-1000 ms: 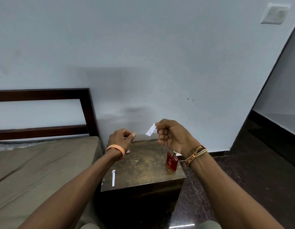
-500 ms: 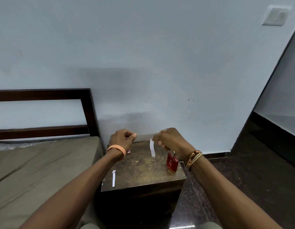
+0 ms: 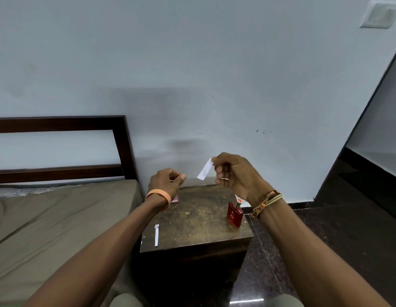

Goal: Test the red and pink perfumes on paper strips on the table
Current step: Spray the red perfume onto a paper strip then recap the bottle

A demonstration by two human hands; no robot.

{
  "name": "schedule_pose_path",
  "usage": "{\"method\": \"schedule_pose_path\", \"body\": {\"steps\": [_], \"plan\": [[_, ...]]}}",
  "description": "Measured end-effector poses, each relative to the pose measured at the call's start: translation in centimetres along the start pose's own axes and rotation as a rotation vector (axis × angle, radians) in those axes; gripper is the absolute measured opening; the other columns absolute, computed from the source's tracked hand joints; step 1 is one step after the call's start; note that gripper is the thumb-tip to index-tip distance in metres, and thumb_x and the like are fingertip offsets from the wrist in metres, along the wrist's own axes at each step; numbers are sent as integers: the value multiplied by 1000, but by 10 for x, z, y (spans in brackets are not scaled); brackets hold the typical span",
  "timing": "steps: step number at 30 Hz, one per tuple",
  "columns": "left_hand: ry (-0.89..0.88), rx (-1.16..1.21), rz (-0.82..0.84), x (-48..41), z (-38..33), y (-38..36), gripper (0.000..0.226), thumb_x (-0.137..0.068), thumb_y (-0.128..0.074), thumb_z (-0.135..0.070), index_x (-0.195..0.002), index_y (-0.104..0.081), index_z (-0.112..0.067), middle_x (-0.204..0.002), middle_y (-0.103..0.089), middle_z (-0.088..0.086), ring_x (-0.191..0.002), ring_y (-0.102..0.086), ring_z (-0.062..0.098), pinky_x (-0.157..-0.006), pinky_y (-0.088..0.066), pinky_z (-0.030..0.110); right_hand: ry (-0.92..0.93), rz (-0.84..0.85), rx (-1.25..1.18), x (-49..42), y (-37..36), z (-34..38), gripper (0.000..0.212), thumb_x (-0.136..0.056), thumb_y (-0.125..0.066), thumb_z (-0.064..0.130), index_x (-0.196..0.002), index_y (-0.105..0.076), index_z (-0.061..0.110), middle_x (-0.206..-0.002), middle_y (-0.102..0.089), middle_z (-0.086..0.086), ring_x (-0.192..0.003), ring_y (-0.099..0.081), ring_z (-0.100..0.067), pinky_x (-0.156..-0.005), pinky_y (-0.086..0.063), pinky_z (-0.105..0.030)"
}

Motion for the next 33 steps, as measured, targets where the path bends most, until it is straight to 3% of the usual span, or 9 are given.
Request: {"method": "schedule_pose_path", "body": {"steps": [4,9,13,17,18,22,24,28,33], "plan": [[-4,-9,-6,2,2,0,21,-85,-66,-38,-90,-72,-18,-92,-73,0,-83,-65,16,-83,-55,35,45,-102,502,7,0,-12,13,-79,-68,14,-68,-69,7,-55,-55,-1,-48,-45,-11,-49,-36,-24],[-3,-5,-6,1,3,1,19,-83,-66,-38,-87,-72,-20,-90,-74,-1,-83,-66,15,-82,-55,35,26,55,-65,4,3,-4,11,-81,-67,12,-69,-69,11,-57,-54,-1,-48,-45,-12,-54,-43,-27],[-4,-9,-10,2,5,-1,20,-84,-66,-38,-89,-72,-20,-92,-73,0,-83,-66,17,-83,-55,37,40,-56,479,10,4,-16,12,-80,-69,14,-71,-69,7,-56,-55,-1,-50,-46,-12,-50,-38,-24],[-3,-20,-2,2,6,-2,21,-84,-66,-39,-89,-72,-19,-92,-73,-1,-84,-66,16,-82,-55,36,7,43,-87,8,3,-9,11,-85,-66,12,-74,-67,11,-59,-56,-2,-49,-48,-12,-54,-44,-26],[-1,-22,1,2,6,-2,21,-84,-66,-39,-89,-72,-20,-91,-73,-1,-84,-66,16,-82,-55,36,29,29,-75,5,5,-8,10,-85,-67,13,-76,-68,10,-61,-57,-2,-50,-49,-12,-55,-44,-26],[14,-14,20,3,6,-6,19,-85,-66,-39,-87,-71,-21,-87,-73,-2,-74,-67,13,-78,-55,31,89,-62,594,5,13,-29,15,-89,-69,18,-79,-71,6,-63,-60,0,-56,-52,-9,-53,-42,-22],[16,35,81,5,4,-9,15,-84,-68,-36,-87,-70,-21,-85,-71,-3,-74,-66,13,-74,-54,28,84,-91,588,2,19,-41,19,-90,-70,21,-81,-71,4,-65,-62,-1,-61,-55,-12,-60,-46,-27],[71,316,318,15,-6,-22,3,-81,-73,-23,-81,-71,-21,-79,-71,1,-75,-66,17,-76,-58,38,115,-105,671,-2,22,-51,16,-91,-68,21,-82,-72,8,-72,-67,-6,-66,-59,-15,-66,-50,-32],[134,407,477,27,-23,-38,12,-82,-72,-21,-91,-70,-14,-86,-72,10,-77,-67,19,-67,-58,29,122,-55,795,-9,20,-65,16,-92,-66,23,-83,-71,11,-74,-68,-5,-69,-60,-16,-71,-55,-40]]}}
Point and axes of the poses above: each hand's wrist, its own x-axis away from the middle knuckle, its own y-axis out of the back of the hand, z = x × y, the point moved 2 cm from there along -x, towards the middle knuckle
